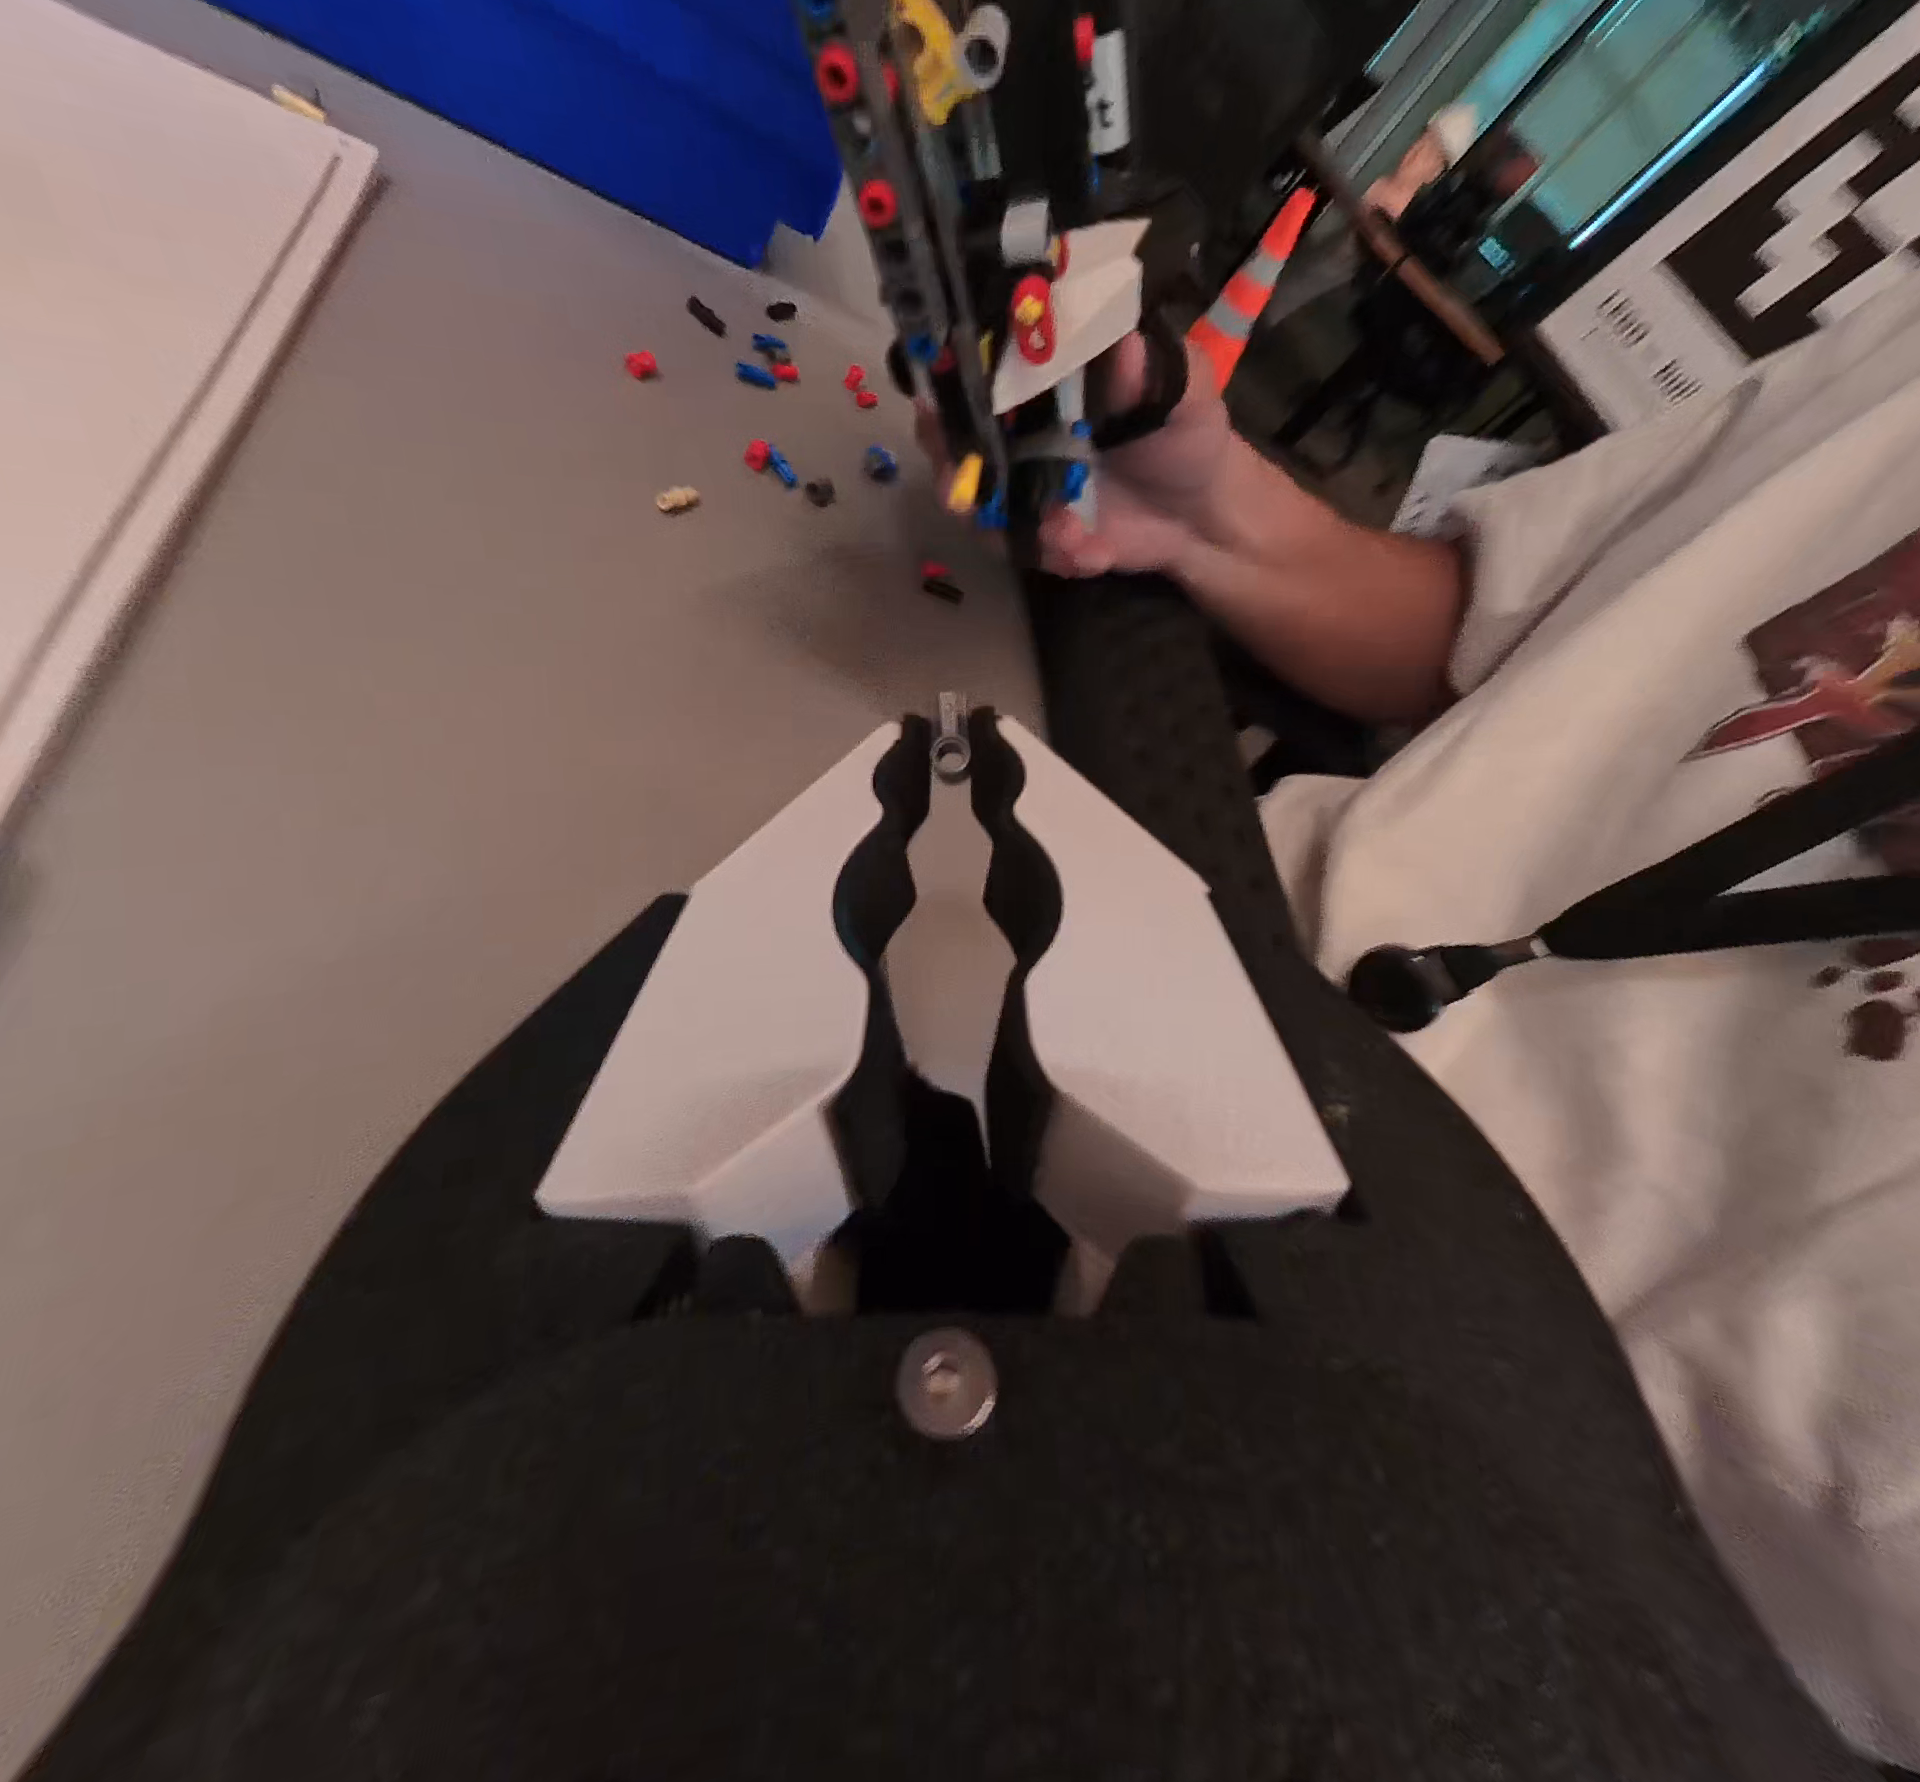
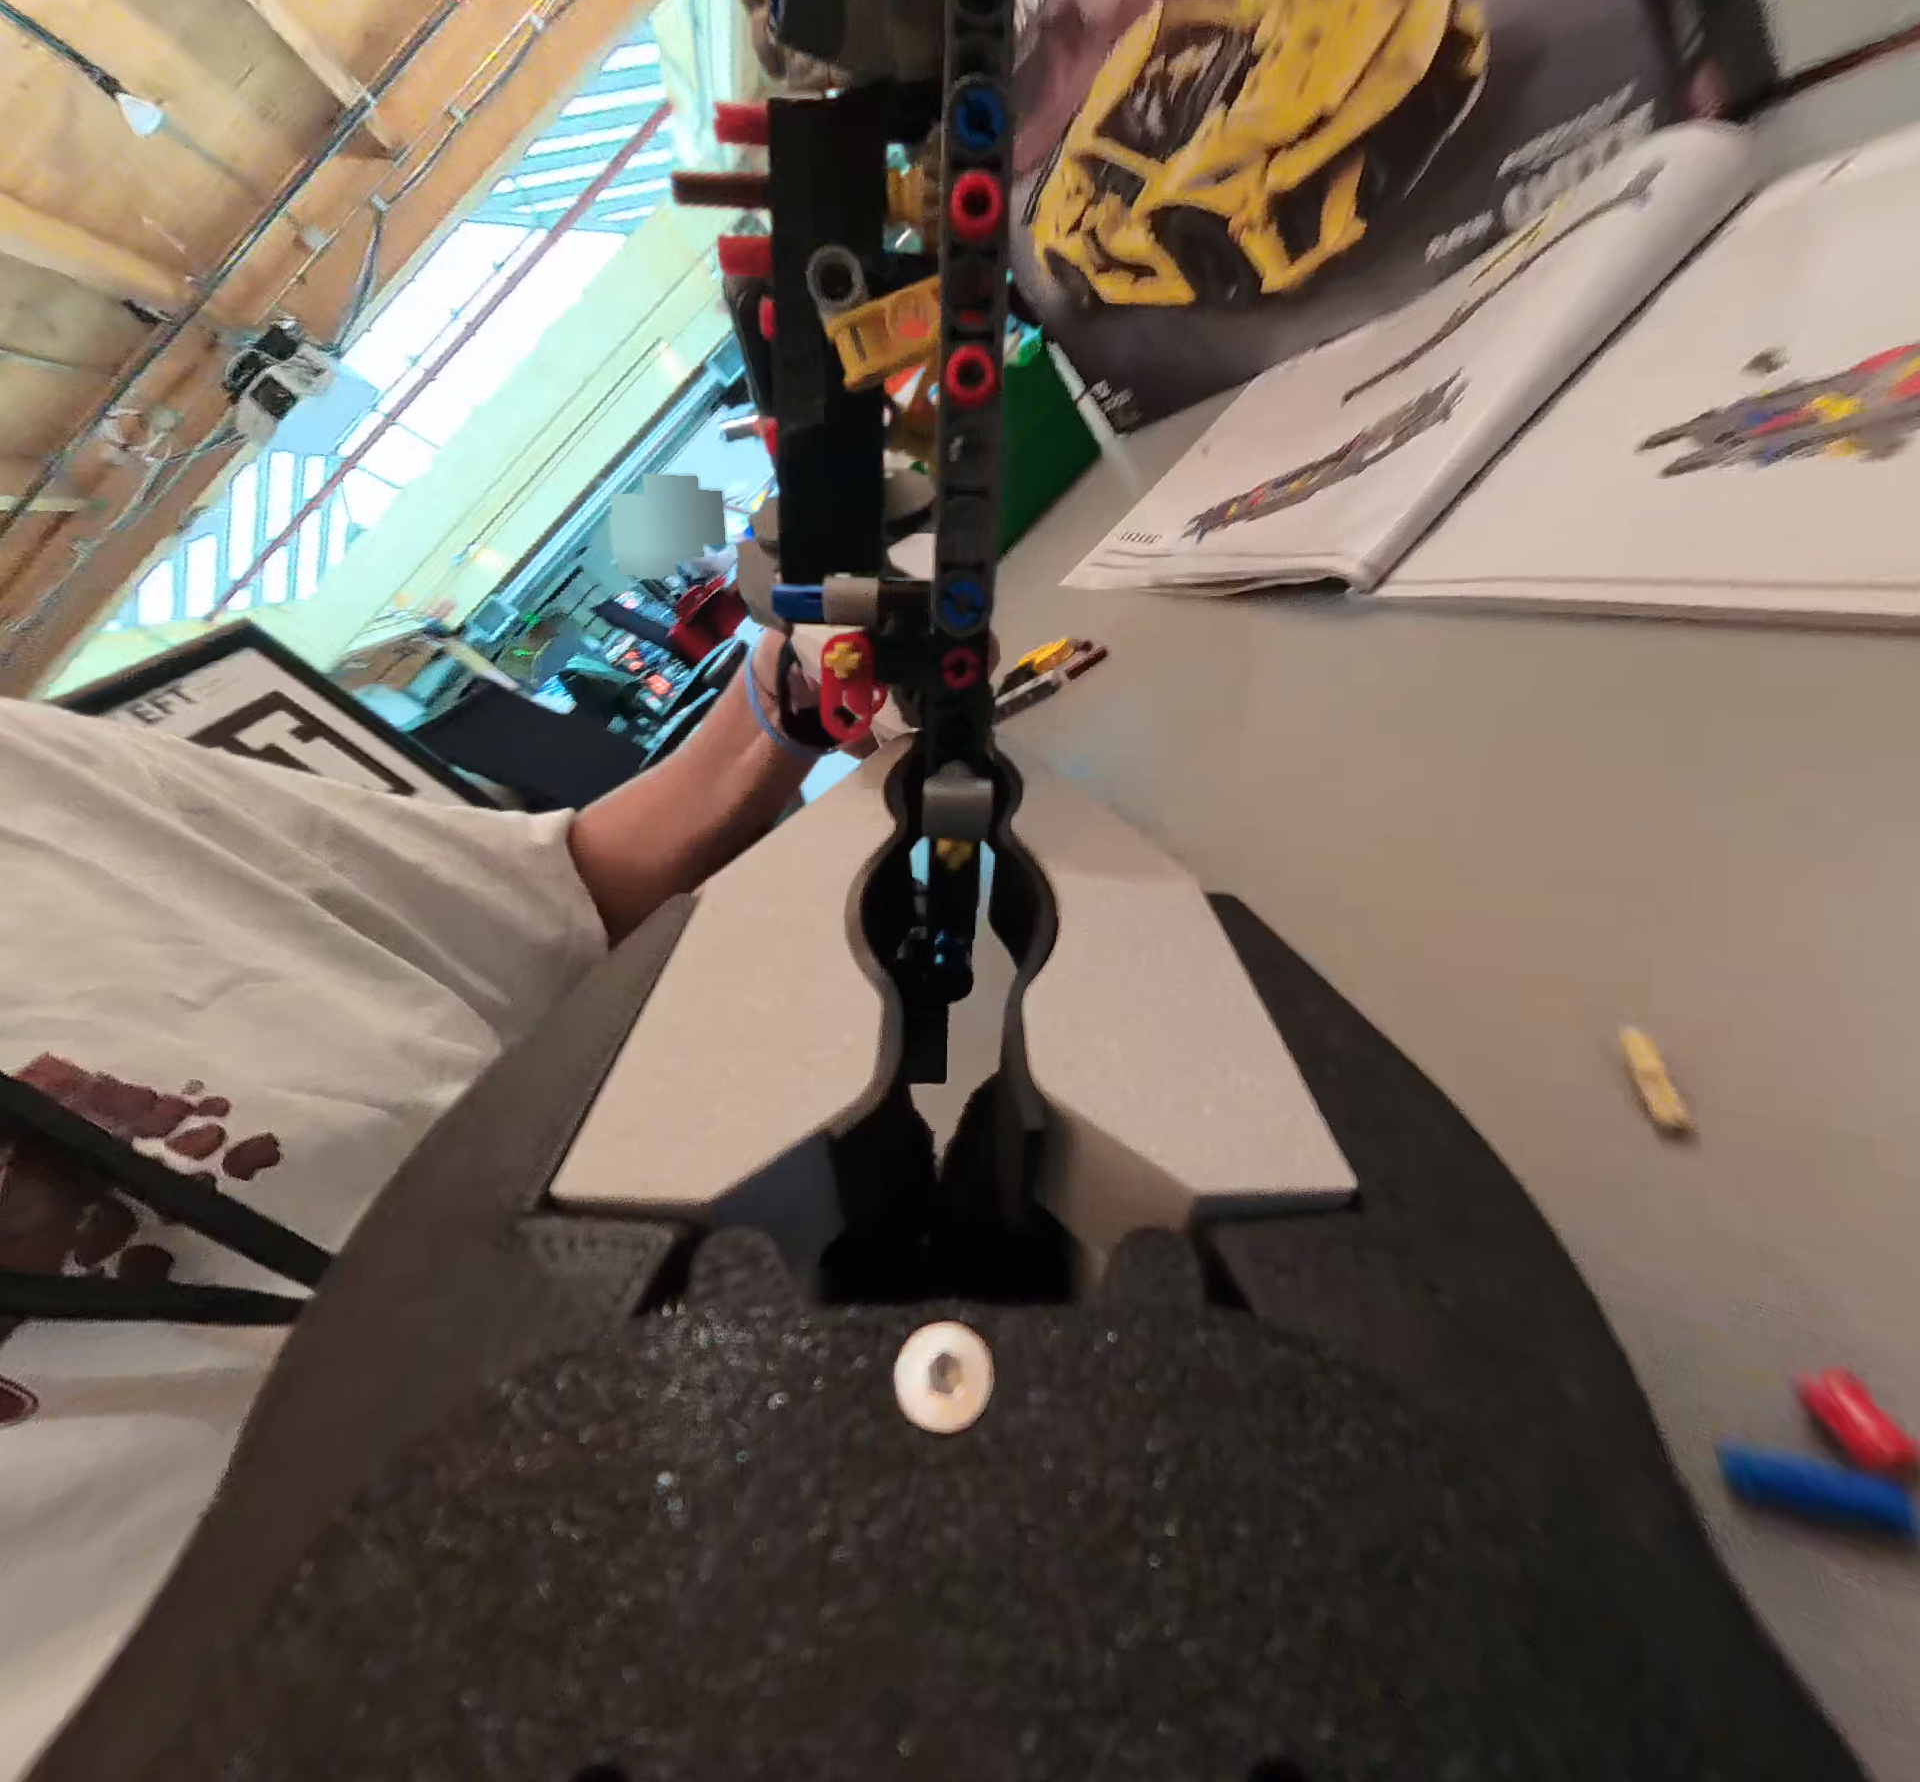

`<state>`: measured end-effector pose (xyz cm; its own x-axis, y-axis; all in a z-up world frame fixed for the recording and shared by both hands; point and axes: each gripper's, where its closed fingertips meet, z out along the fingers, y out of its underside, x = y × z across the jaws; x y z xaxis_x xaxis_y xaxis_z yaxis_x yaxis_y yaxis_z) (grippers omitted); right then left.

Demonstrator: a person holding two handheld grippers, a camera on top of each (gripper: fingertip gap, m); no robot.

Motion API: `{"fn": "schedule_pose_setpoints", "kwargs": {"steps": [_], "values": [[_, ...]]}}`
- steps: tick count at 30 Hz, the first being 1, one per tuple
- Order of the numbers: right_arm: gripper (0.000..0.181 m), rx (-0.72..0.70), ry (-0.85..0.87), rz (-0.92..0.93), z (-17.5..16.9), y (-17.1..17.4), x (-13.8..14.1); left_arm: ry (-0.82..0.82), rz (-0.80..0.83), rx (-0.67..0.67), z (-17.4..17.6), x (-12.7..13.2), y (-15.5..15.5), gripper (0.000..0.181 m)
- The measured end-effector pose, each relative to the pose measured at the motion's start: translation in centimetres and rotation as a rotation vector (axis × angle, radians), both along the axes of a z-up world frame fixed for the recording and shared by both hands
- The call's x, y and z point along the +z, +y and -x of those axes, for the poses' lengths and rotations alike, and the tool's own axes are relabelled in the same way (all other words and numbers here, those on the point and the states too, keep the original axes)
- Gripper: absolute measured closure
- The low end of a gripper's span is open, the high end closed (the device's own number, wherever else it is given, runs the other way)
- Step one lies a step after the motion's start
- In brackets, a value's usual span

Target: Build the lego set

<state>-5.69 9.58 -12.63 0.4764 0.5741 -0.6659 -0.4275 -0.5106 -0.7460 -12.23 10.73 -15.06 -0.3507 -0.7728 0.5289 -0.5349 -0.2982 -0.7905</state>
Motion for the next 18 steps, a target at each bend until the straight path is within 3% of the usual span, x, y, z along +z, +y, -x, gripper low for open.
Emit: {"fn": "schedule_pose_setpoints", "kwargs": {"steps": [5, 12, 18], "values": [[0.176, 0.123, 0.066, 0.111, 2.9, 2.1, -1.3, 0.039, 0.172, -0.055, 0.1, 0.0, -1.1, 0.175], [0.175, 0.177, 0.028, 0.136, 4.0, 1.6, -2.2, 0.069, 0.128, -0.069, 0.7, -0.9, -0.4, 0.175], [0.176, 0.204, 0.006, 0.126, 4.8, 1.1, -2.1, 0.083, 0.119, -0.12, 0.7, -1.6, -1.7, 0.175]]}}
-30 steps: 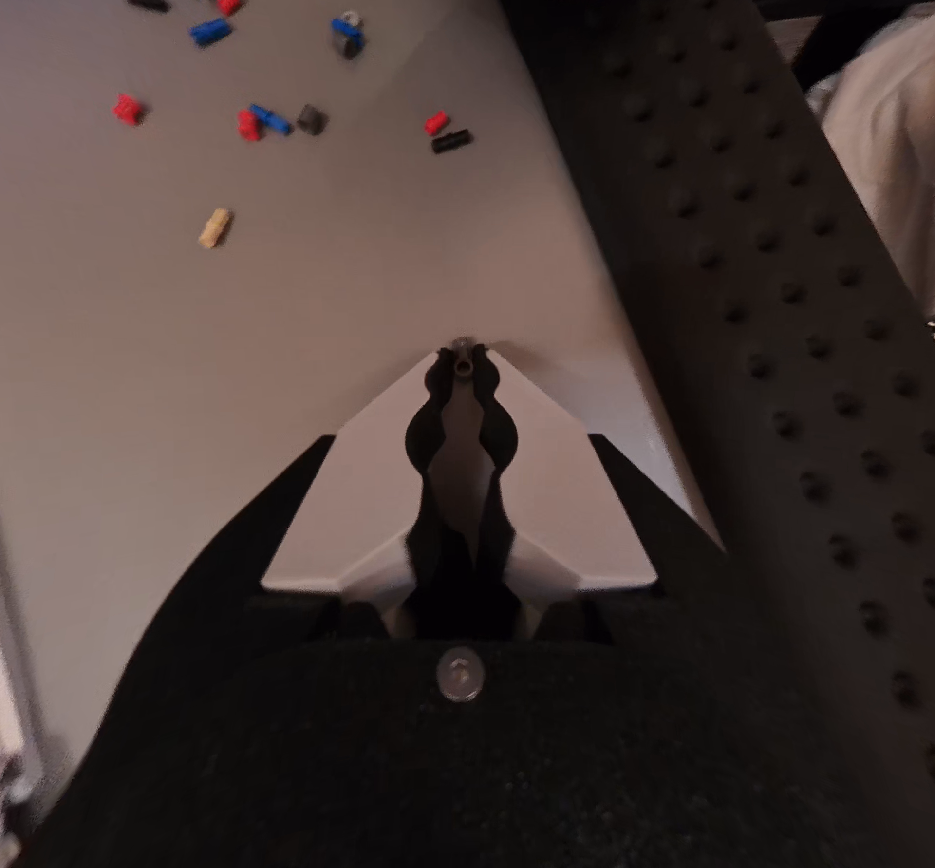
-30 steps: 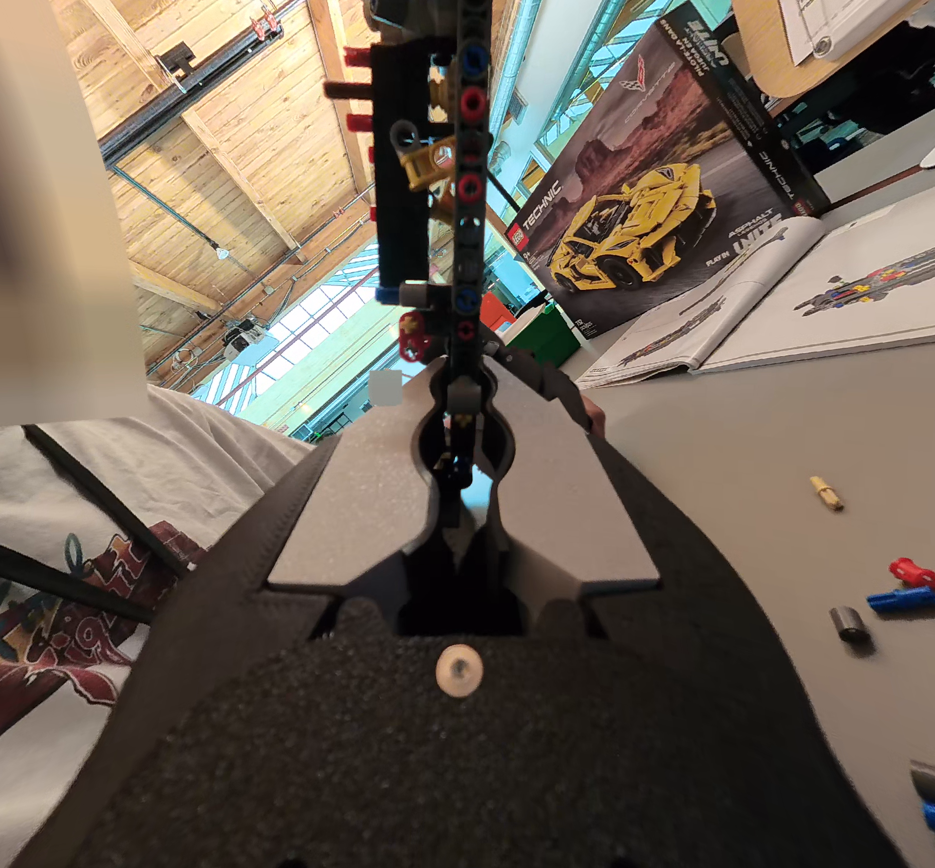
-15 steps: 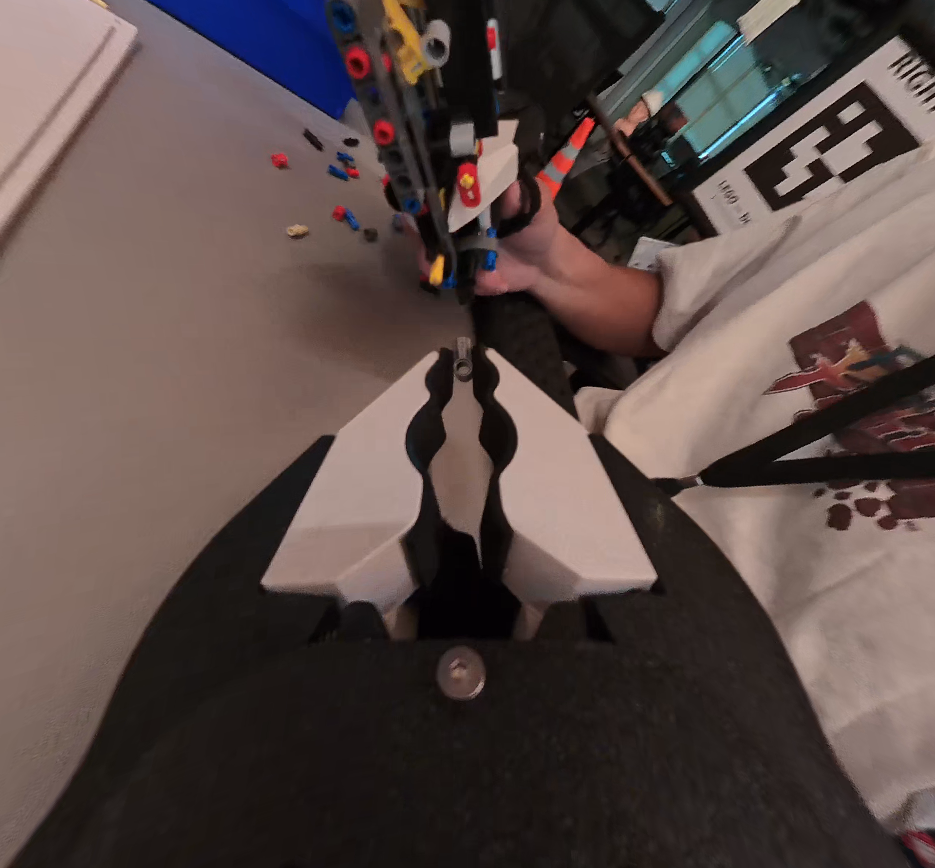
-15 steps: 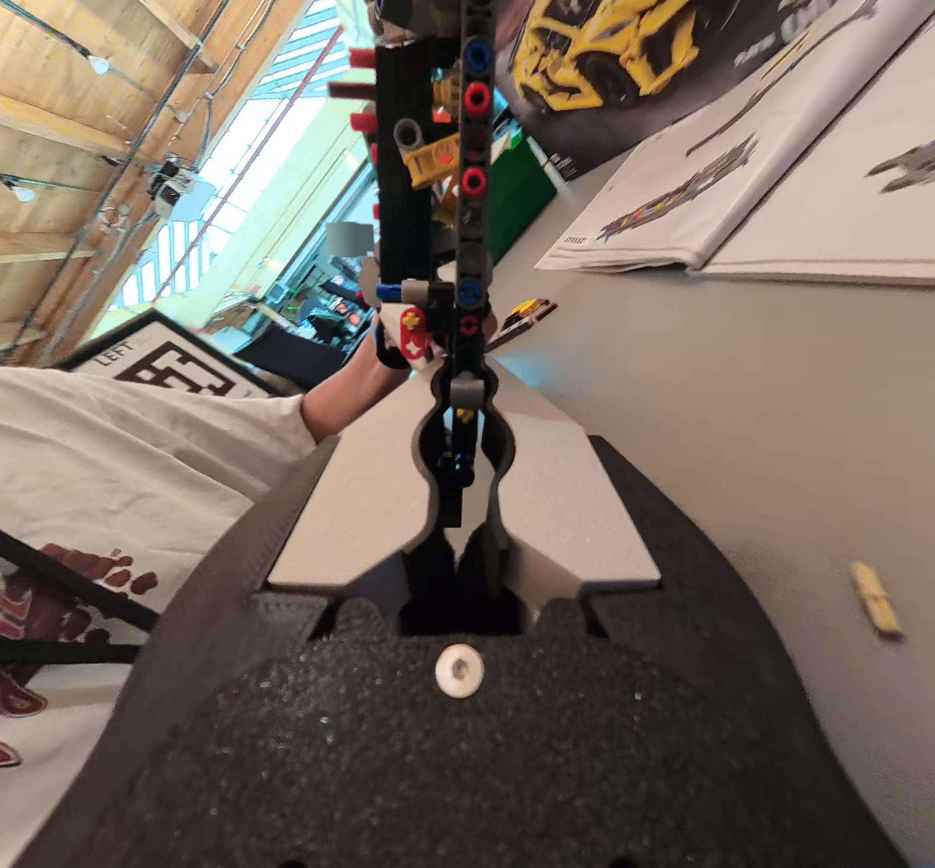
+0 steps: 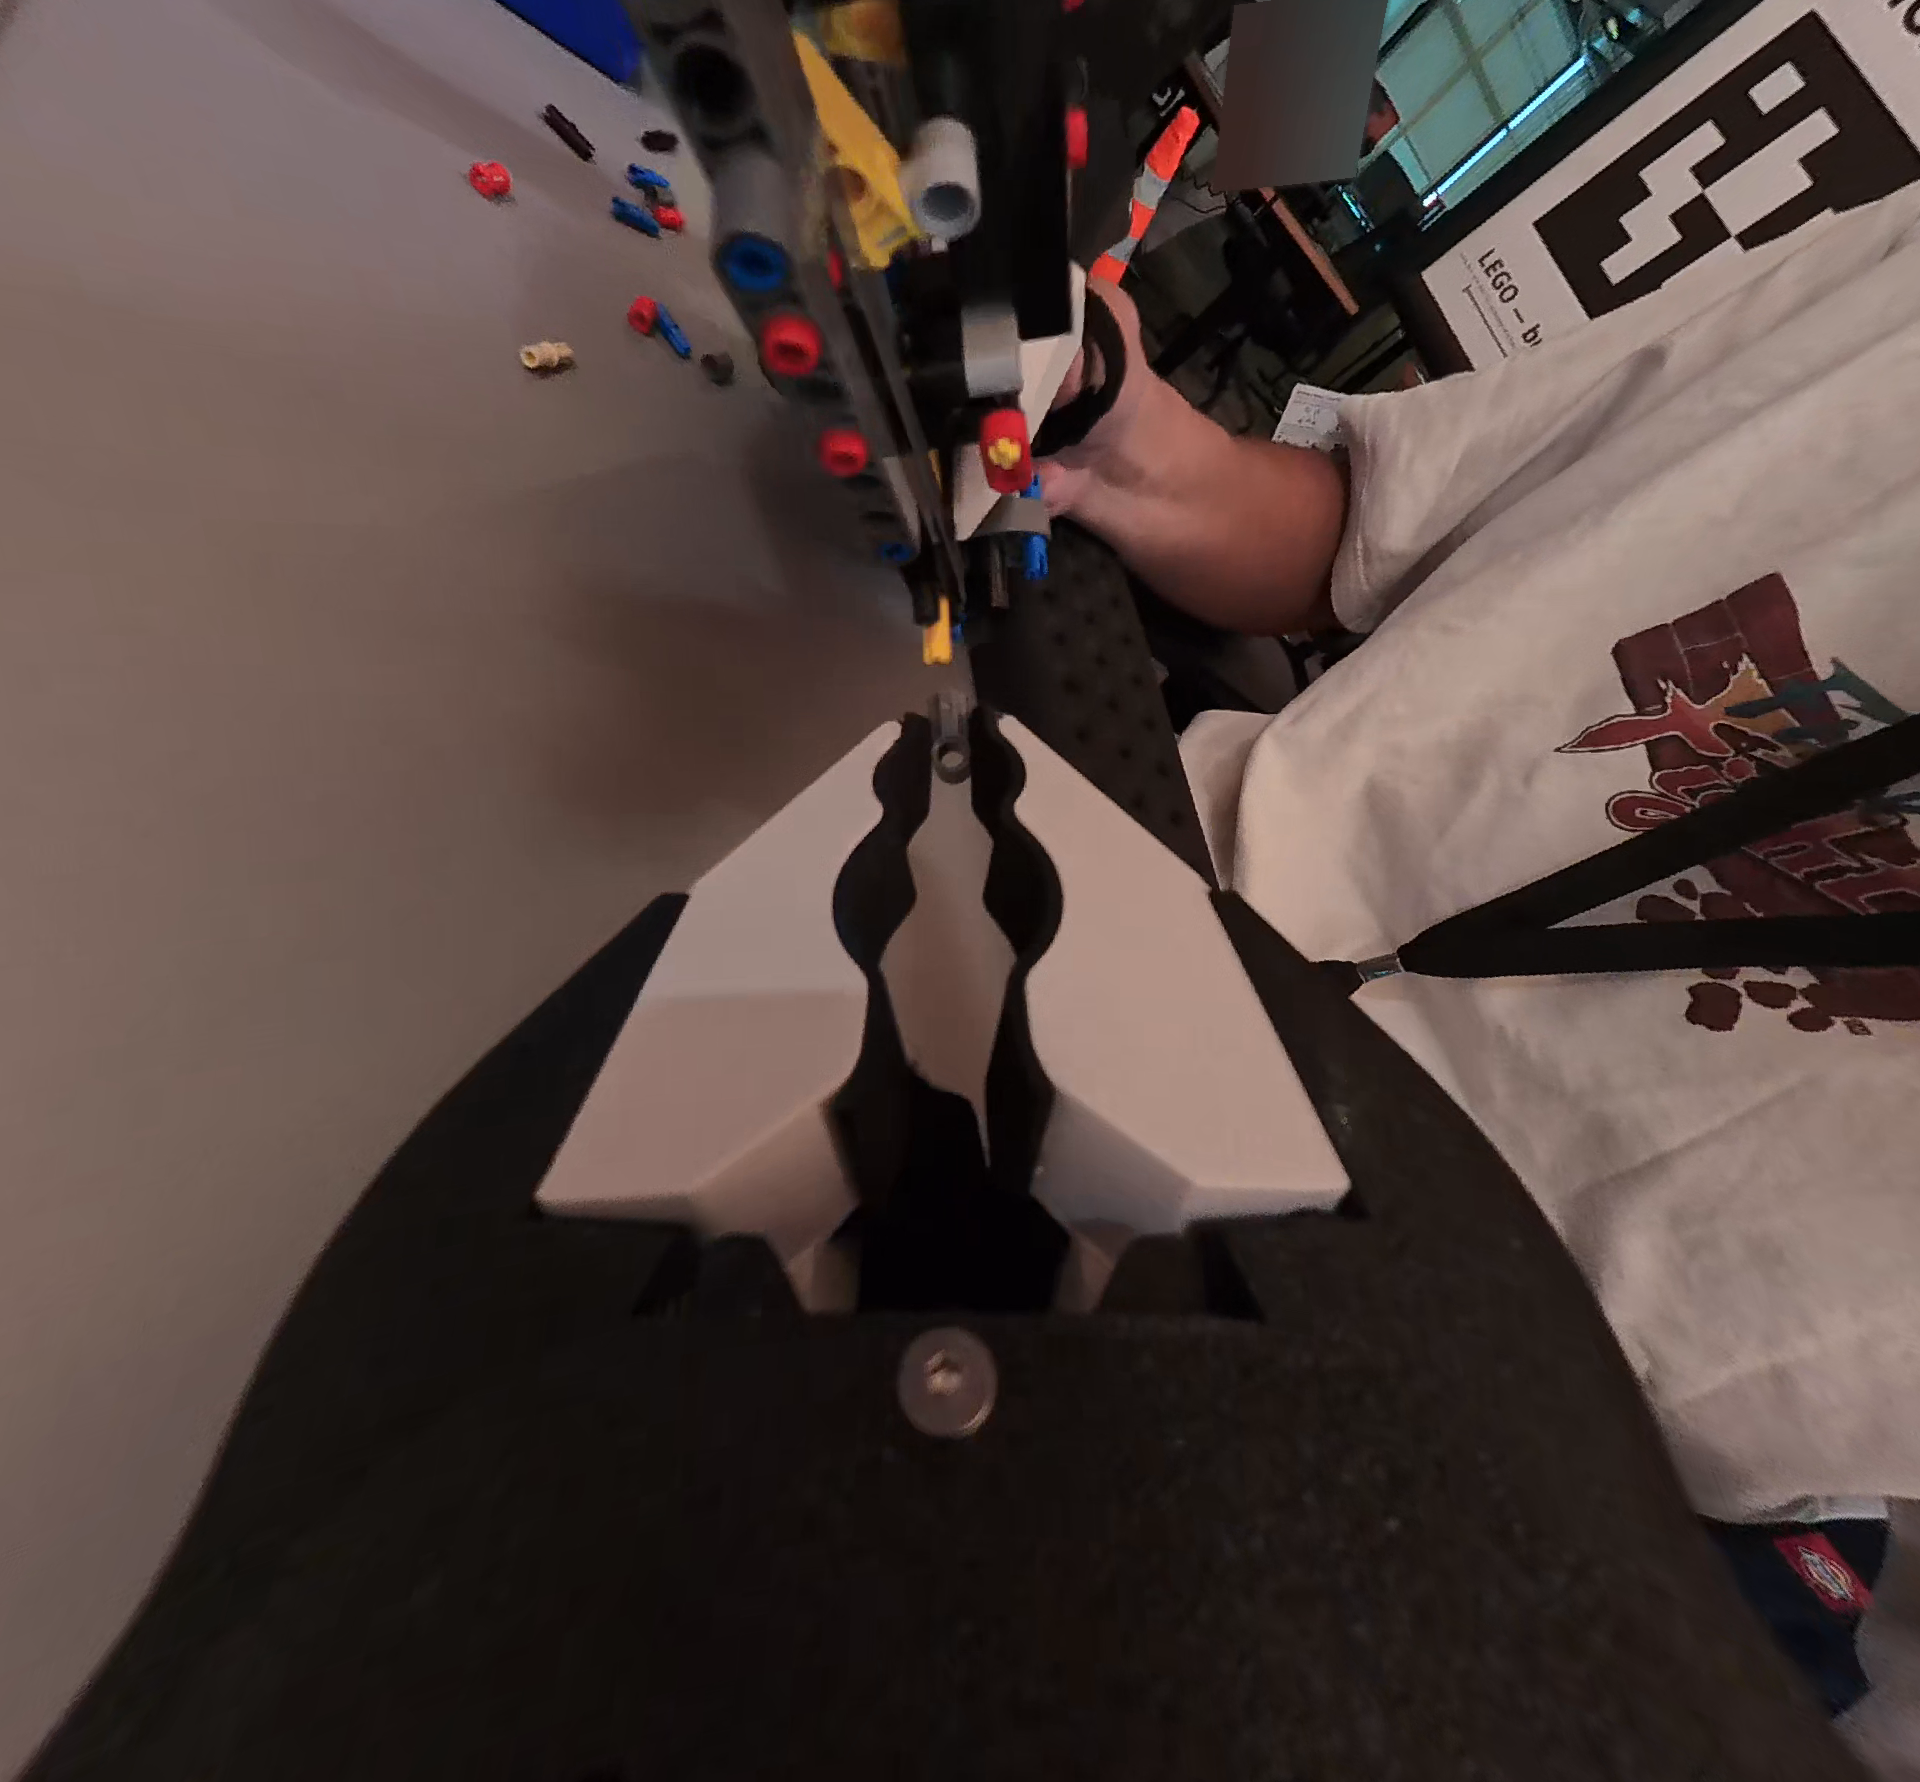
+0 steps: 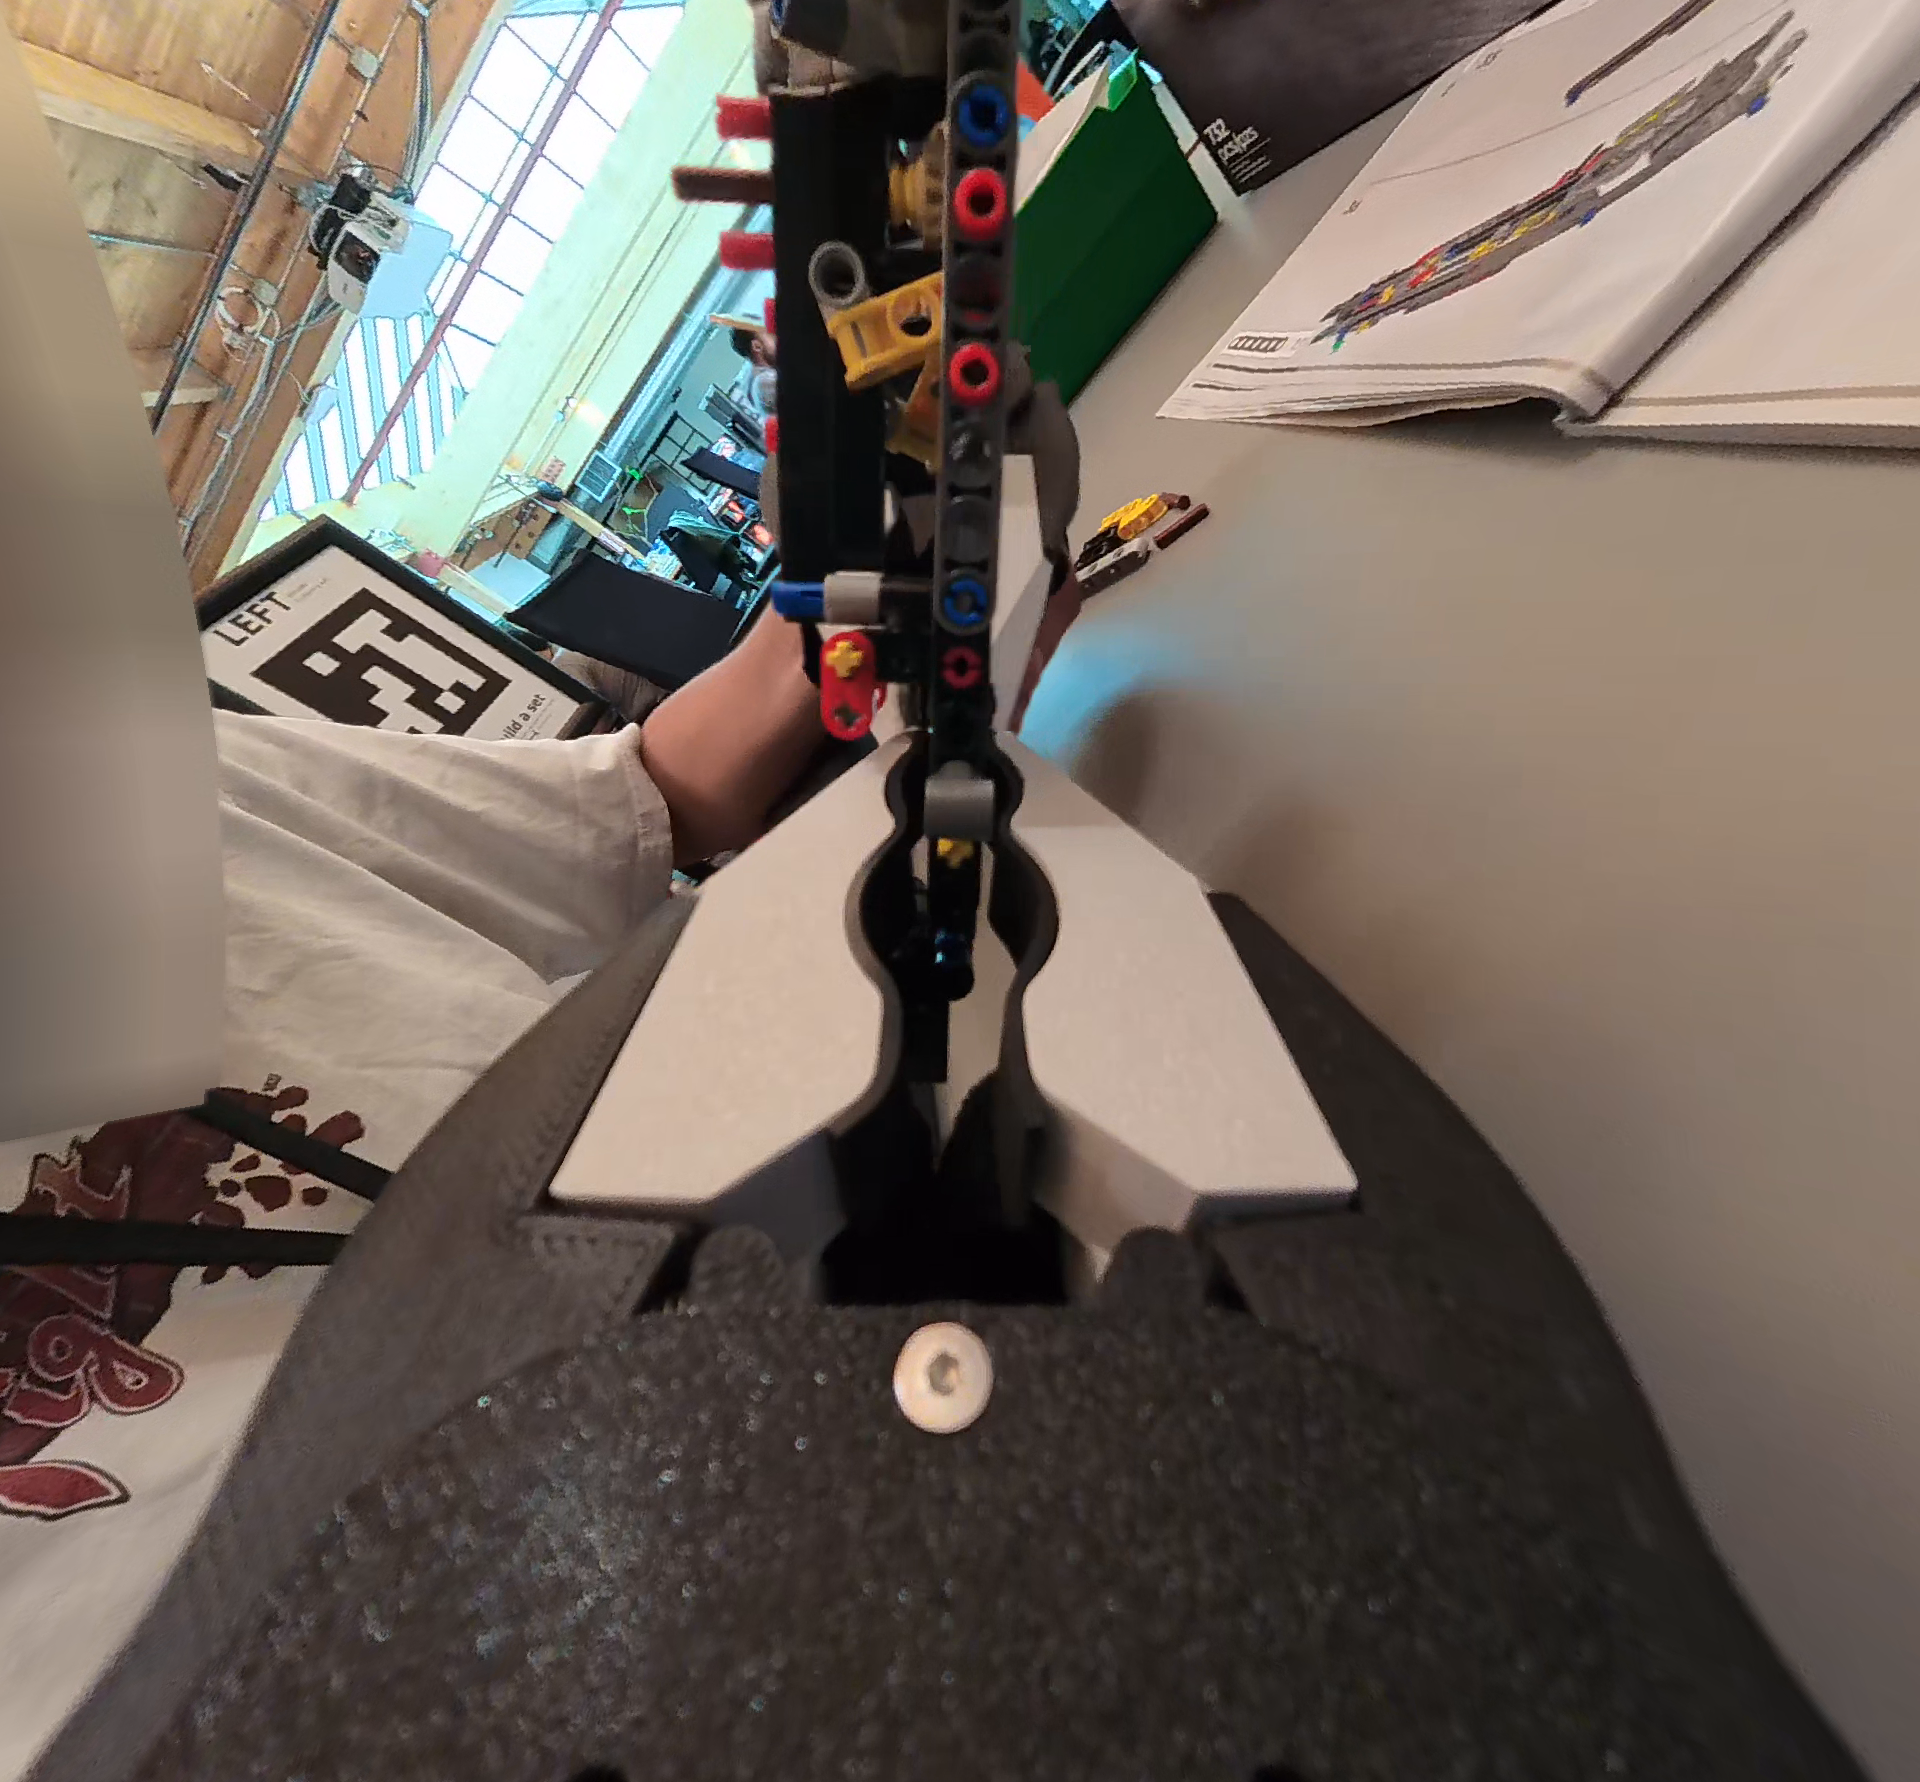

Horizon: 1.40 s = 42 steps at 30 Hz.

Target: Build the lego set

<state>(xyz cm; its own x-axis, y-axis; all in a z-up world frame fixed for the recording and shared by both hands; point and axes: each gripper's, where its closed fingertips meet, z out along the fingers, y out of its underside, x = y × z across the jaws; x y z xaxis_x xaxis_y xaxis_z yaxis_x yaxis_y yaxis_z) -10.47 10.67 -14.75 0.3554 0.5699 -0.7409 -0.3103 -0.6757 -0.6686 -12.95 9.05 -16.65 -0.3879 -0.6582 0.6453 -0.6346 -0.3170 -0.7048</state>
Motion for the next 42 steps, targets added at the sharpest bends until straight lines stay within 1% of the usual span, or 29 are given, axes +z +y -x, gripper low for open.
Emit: {"fn": "schedule_pose_setpoints", "kwargs": {"steps": [4, 12, 20, 28, 34, 42], "values": [[0.175, 0.006, -0.029, -0.005, 0.2, -0.2, -0.2, 0.002, -0.01, -0.002, -0.1, -0.3, -0.1, 0.175], [0.175, 0.052, -0.075, 0.008, 1.1, -0.7, -1.0, -0.019, 0.004, 0.004, 0.1, 0.1, 0.6, 0.175], [0.175, 0.048, -0.084, 0.008, 1.1, -0.7, -1.2, -0.019, 0.011, -0.009, 0.0, -0.2, 0.3, 0.175], [0.175, 0.017, -0.03, -0.007, 0.5, -0.5, -0.4, -0.071, 0.071, 0.033, -0.7, 0.8, 0.5, 0.175], [0.175, 0.025, -0.059, -0.025, 0.8, -0.7, -0.5, -0.064, 0.052, 0.017, -0.5, 0.7, 0.4, 0.175], [0.175, 0.008, -0.08, -0.028, 0.7, -0.5, -0.7, -0.055, 0.05, 0.038, -0.7, 0.6, 0.6, 0.175]]}}
